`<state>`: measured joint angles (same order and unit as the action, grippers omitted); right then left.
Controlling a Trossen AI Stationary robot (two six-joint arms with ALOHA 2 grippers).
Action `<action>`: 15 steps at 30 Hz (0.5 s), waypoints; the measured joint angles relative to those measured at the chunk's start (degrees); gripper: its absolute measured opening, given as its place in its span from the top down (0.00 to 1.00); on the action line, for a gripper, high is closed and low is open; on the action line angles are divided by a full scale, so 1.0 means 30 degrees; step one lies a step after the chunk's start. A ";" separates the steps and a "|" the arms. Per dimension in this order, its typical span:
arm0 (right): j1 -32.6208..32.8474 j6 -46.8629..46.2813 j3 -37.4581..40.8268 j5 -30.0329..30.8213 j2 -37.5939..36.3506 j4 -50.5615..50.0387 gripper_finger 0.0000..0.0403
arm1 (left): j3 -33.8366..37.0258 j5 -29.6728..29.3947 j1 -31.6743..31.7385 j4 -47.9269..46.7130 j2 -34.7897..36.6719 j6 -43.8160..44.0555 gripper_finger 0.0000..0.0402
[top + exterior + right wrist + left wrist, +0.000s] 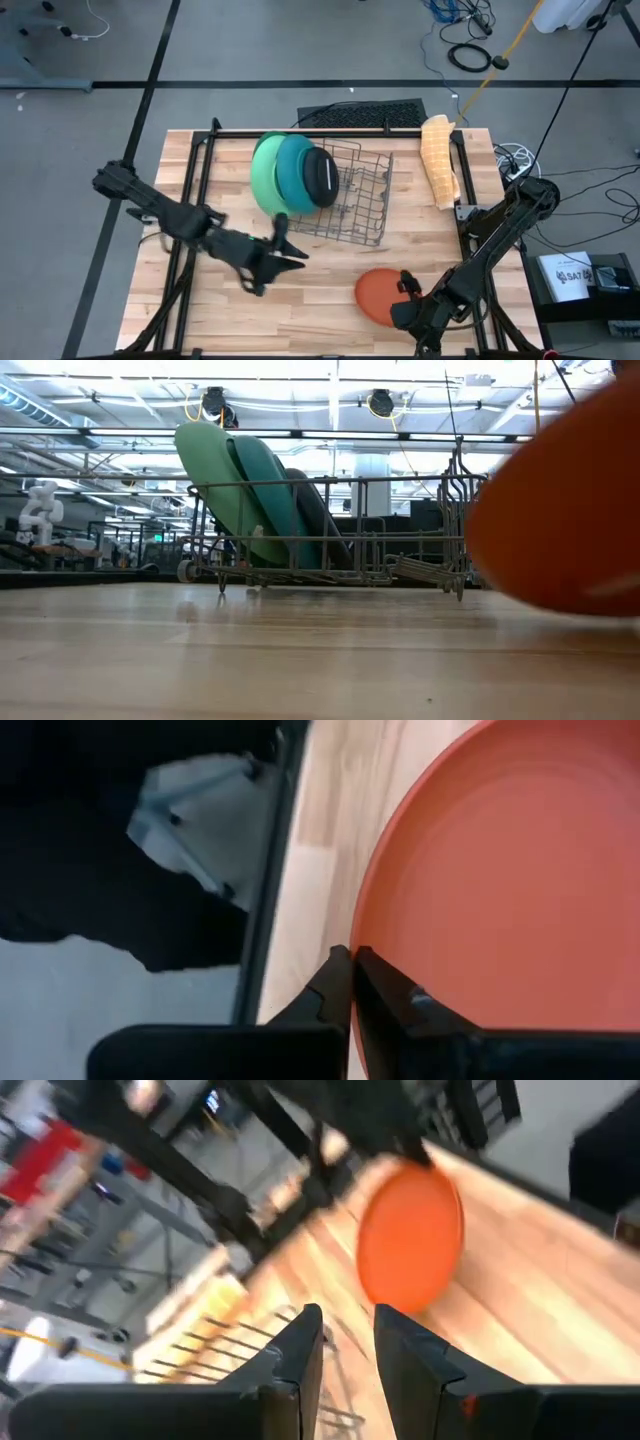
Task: Sort dishes
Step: Put the orange plate into the dish rack
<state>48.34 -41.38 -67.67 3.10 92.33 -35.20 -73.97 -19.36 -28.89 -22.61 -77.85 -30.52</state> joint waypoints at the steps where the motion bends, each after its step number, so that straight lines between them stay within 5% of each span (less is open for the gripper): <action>1: -0.0005 0.0105 -0.0098 0.0136 -0.0213 0.0024 1.00 | 0.0000 0.0187 0.0162 0.0017 -0.0620 0.0006 0.77; 15: -0.0595 0.0831 -0.0142 0.0974 -0.1070 0.0129 1.00 | 0.0015 0.3538 0.1256 0.4386 -0.6984 0.0421 0.77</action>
<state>46.55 -38.89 -68.10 6.02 89.12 -34.81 -73.93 -8.74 -25.12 -9.45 -98.80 -29.25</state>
